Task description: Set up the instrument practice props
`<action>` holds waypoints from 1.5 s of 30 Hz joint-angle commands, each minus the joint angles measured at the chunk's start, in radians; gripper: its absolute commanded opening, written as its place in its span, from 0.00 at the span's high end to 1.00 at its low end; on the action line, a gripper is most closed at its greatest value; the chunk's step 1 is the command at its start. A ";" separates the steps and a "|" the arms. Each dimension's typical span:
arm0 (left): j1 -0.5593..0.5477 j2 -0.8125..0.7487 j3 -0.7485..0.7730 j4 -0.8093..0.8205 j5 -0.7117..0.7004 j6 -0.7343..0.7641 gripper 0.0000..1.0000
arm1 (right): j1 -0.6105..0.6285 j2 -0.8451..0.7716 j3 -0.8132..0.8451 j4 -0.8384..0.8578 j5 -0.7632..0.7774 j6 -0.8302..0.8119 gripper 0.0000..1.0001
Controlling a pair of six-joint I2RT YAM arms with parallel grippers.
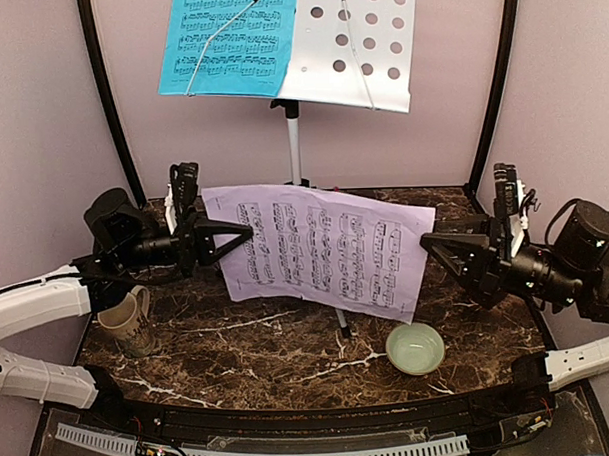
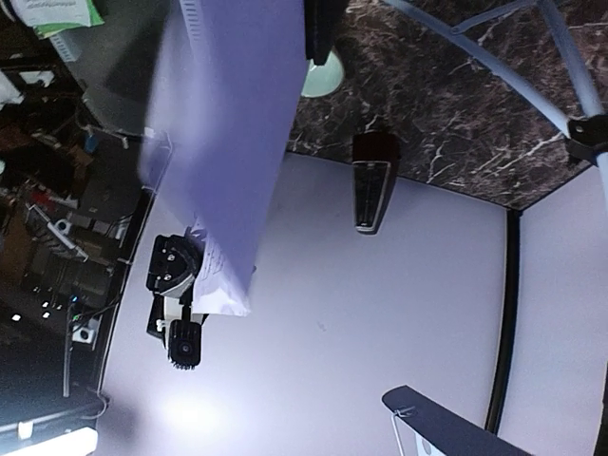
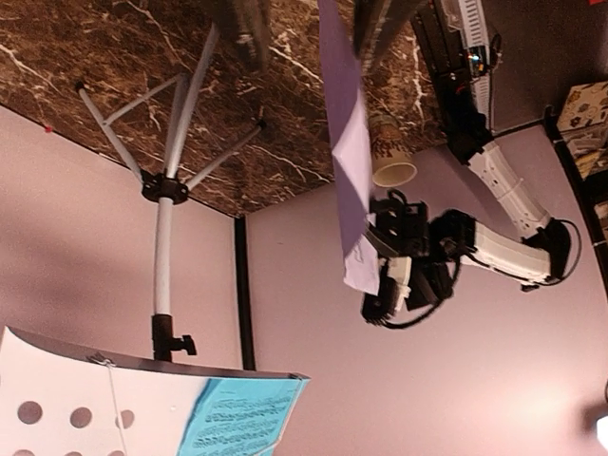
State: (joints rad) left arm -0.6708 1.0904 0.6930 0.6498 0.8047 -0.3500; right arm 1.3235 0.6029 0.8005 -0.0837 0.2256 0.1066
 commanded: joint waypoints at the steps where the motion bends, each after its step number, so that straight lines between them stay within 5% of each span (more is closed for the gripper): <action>1: 0.005 -0.089 0.140 -0.435 -0.056 0.274 1.00 | 0.006 -0.011 0.000 -0.111 0.252 0.047 0.50; 5: 0.003 -0.098 0.255 -0.758 -0.127 0.430 1.00 | 0.007 0.035 0.095 -0.246 0.327 0.054 0.30; 11: 0.001 -0.090 0.346 -1.018 -0.173 0.532 1.00 | 0.007 0.189 0.291 -0.478 0.349 0.065 0.02; 27: -0.192 0.049 0.521 -1.276 -0.159 0.654 1.00 | 0.009 0.634 0.608 -0.550 0.030 -0.183 0.08; 36: -0.252 0.107 0.606 -1.325 -0.180 0.677 1.00 | 0.042 0.742 0.697 -0.625 -0.058 -0.204 0.21; 45: -0.260 0.109 0.626 -1.288 -0.223 0.676 0.99 | 0.071 0.822 0.779 -0.710 -0.036 -0.157 0.91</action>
State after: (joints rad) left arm -0.9260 1.2114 1.2919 -0.6472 0.6056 0.3149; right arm 1.3788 1.4181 1.5330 -0.7567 0.1799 -0.0807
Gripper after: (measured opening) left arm 0.025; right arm 0.193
